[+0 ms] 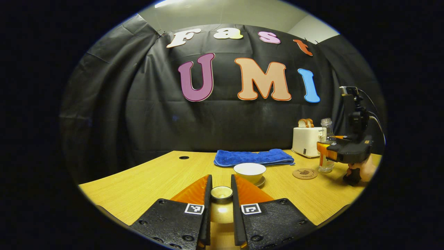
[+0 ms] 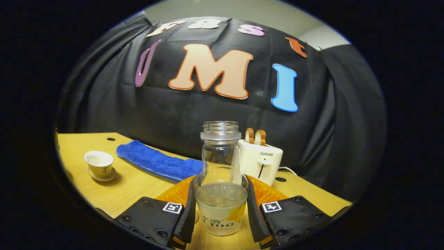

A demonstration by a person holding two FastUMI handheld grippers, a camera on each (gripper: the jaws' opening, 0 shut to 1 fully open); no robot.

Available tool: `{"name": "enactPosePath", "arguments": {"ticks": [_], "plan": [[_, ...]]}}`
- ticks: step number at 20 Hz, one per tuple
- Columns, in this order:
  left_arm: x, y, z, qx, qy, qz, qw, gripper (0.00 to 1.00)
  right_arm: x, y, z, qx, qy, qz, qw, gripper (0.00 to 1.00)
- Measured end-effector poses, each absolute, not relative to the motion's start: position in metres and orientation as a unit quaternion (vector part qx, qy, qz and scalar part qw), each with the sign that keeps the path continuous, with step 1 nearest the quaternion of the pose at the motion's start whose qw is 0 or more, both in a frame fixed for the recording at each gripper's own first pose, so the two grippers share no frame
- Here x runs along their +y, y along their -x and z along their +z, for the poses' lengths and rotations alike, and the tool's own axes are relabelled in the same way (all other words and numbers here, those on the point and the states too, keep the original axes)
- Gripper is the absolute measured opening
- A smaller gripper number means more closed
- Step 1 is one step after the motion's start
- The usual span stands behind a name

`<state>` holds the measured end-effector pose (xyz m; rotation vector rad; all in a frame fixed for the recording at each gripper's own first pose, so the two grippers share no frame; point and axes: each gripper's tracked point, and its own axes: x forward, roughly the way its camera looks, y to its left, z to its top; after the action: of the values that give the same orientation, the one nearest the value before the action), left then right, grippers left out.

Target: Open the teacup lid with one hand, grasp the water bottle and pour water into the teacup with the other hand; after pouring, place the water bottle on the coaster and then close the teacup lid.

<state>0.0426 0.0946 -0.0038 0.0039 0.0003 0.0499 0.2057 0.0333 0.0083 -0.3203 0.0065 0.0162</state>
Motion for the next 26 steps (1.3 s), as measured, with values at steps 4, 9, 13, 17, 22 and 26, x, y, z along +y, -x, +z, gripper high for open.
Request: {"name": "enactPosePath", "arguments": {"ticks": [4, 9, 13, 17, 22, 26], "plan": [[0.096, -0.044, -0.004, 0.000, -0.003, 0.012, 1.000, 0.24, 0.086, -0.213, 0.010, 0.001, 0.316, 0.042, 0.948, 0.68], [0.131, -0.041, -0.004, 0.000, -0.003, 0.030, 1.000, 0.24, 0.159, -0.213, -0.015, -0.026, 0.495, 0.101, 0.863, 0.68], [0.178, -0.035, -0.006, 0.004, -0.001, 0.074, 0.997, 0.24, 0.193, -0.215, -0.029, -0.053, 0.616, 0.126, 0.776, 0.67], [0.185, -0.034, -0.006, 0.004, -0.002, 0.081, 0.997, 0.24, 0.199, -0.209, -0.046, -0.057, 0.691, 0.136, 0.707, 0.67], [0.184, -0.034, -0.006, 0.004, -0.001, 0.079, 0.997, 0.24, 0.200, -0.203, -0.060, -0.076, 0.743, 0.133, 0.651, 0.67], [0.184, -0.034, -0.007, 0.004, -0.001, 0.079, 0.997, 0.24, 0.211, -0.203, -0.049, -0.111, 0.785, 0.130, 0.595, 0.67]]}}
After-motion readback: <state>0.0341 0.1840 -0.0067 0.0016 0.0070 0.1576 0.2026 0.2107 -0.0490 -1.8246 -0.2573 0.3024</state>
